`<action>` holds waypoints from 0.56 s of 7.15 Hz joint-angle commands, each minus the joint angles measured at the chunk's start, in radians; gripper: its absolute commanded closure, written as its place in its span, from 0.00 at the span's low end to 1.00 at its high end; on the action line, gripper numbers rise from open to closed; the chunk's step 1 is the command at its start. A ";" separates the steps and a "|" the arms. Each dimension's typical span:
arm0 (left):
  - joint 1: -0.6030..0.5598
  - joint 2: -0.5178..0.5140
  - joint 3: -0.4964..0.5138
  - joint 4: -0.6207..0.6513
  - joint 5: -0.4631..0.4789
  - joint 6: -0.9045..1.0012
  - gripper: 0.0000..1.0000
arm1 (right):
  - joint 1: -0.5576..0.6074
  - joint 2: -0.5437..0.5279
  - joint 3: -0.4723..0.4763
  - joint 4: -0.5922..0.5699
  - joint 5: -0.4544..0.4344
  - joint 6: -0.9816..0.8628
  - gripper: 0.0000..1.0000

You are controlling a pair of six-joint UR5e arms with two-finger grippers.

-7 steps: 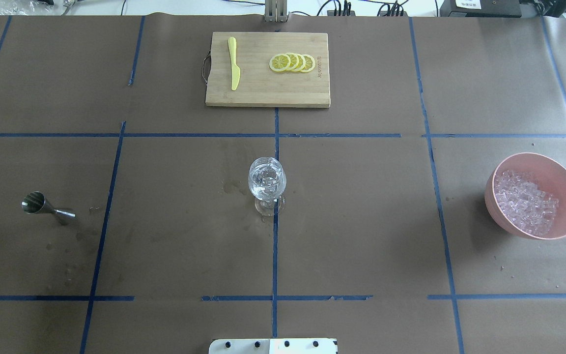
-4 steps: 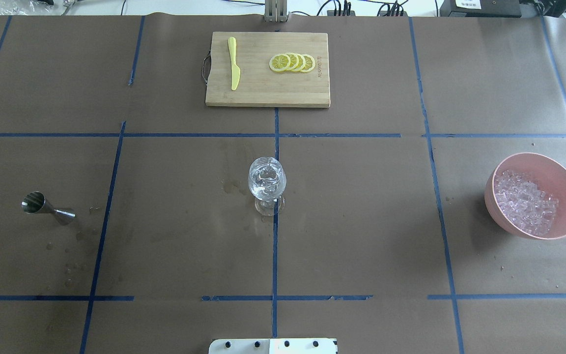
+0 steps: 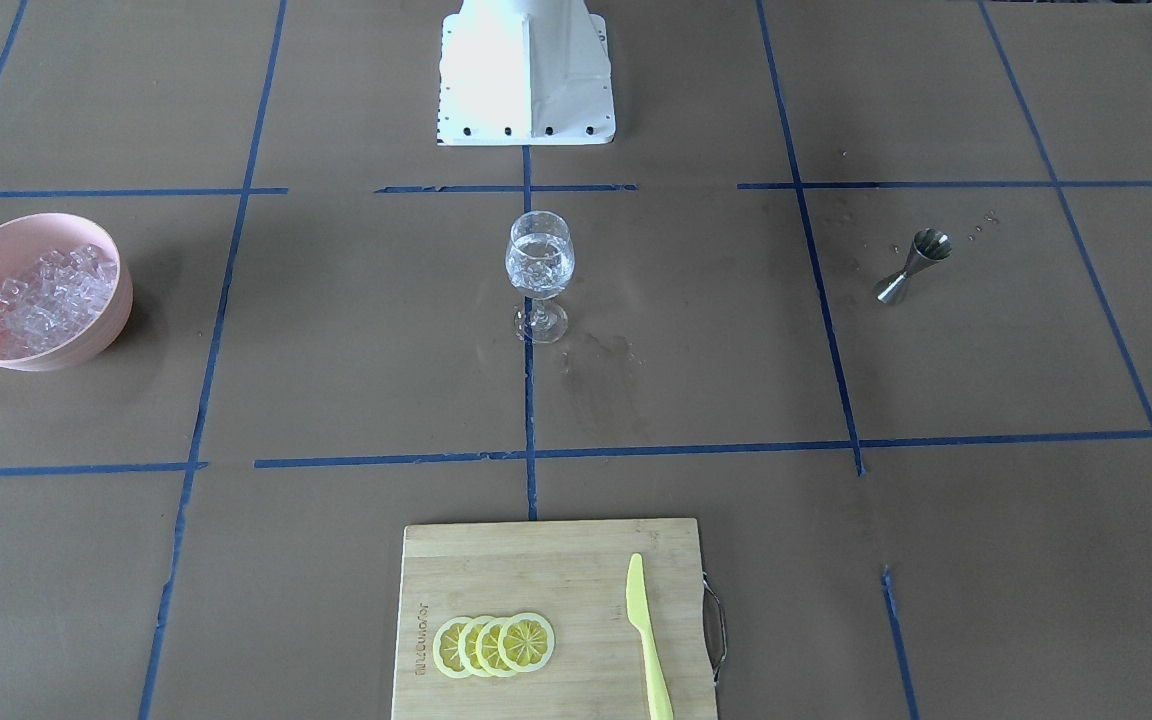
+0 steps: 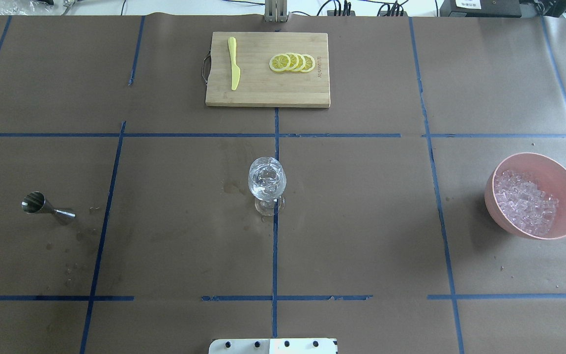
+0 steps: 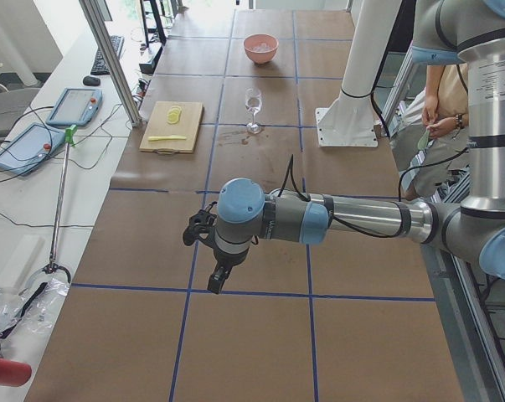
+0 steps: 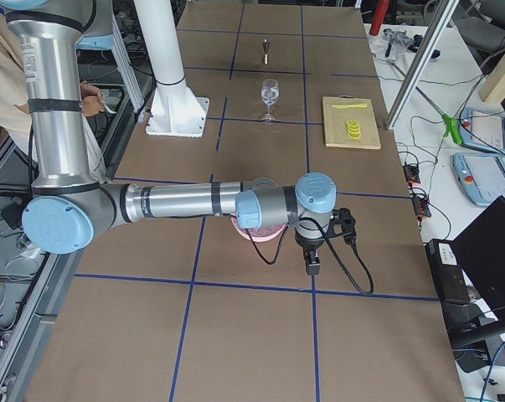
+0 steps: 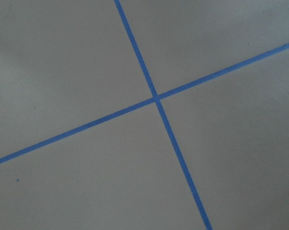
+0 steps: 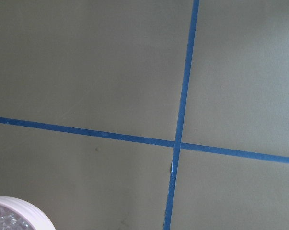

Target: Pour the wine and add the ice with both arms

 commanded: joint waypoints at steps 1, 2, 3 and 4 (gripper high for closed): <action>0.000 0.021 0.070 -0.167 0.024 -0.008 0.00 | 0.000 -0.003 0.006 0.001 0.019 0.005 0.00; 0.000 0.032 0.075 -0.171 0.074 -0.002 0.00 | -0.001 -0.005 0.005 0.003 0.055 0.007 0.00; 0.000 0.032 0.060 -0.167 0.119 0.001 0.00 | 0.000 -0.005 0.014 0.004 0.056 0.007 0.00; 0.003 0.024 0.061 -0.157 0.119 0.006 0.00 | 0.000 -0.005 0.015 0.003 0.048 0.008 0.00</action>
